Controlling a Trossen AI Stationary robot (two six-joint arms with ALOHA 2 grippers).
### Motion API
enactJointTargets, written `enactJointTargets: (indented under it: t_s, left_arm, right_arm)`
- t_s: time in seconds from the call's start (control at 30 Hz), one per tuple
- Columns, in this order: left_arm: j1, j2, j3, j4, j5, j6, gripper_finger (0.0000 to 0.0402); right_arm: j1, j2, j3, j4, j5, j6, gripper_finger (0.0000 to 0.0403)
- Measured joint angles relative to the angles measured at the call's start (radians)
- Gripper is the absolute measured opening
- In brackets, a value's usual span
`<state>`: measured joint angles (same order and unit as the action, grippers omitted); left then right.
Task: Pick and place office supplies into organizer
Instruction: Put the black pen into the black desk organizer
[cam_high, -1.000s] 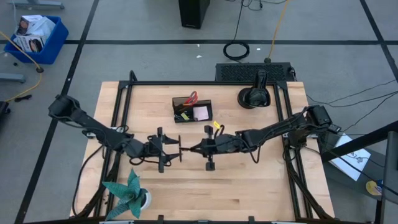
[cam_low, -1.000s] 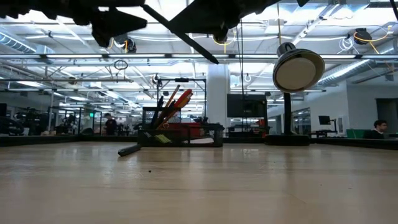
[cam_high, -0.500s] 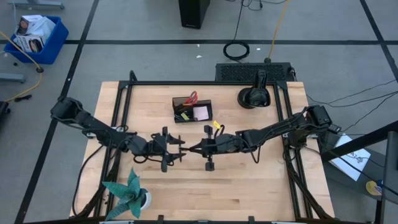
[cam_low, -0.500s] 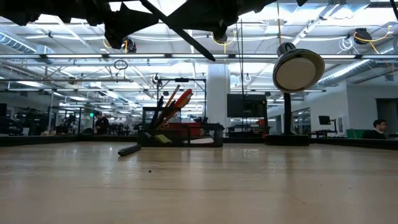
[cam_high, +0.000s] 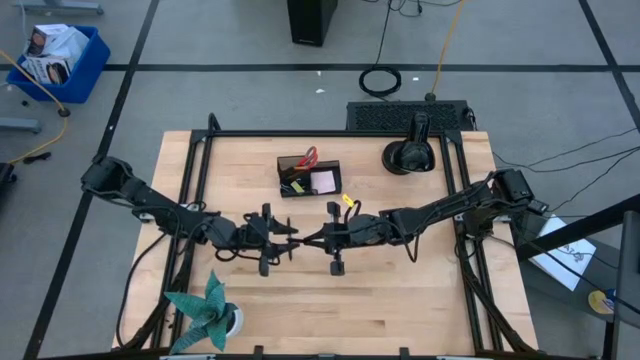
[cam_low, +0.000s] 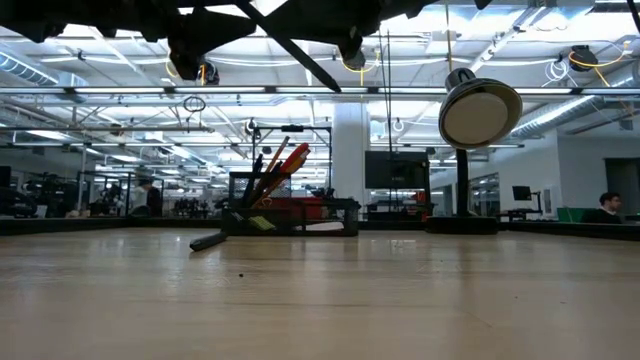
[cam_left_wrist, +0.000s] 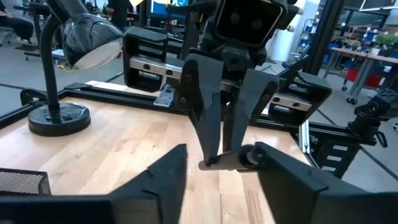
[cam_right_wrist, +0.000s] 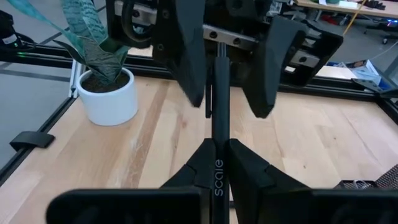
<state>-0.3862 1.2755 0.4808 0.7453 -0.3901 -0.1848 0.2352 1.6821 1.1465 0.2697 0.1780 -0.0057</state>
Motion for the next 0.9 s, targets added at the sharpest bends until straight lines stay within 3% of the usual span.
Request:
enactJointTargets:
  t_s: [0.23, 0.43, 0.6, 0.9]
  left_arm:
    - [-0.001, 0.000, 0.000, 0.017, 0.002, 0.000, 0.0102]
    - [-0.001, 0.000, 0.000, 0.018, -0.001, -0.003, 0.0059]
    - [0.000, 0.000, 0.000, 0.018, -0.003, -0.030, 0.0038]
    - [0.000, 0.000, 0.000, 0.020, -0.016, -0.023, 0.0040]
  right_arm:
    - [0.000, 0.000, 0.000, 0.000, 0.002, -0.001, 0.0018]
    - [0.000, 0.000, 0.000, 0.001, 0.004, 0.000, 0.0016]
    - [0.000, 0.000, 0.000, 0.004, 0.005, -0.004, 0.0010]
    - [0.000, 0.000, 0.001, -0.022, 0.017, -0.040, 0.0007]
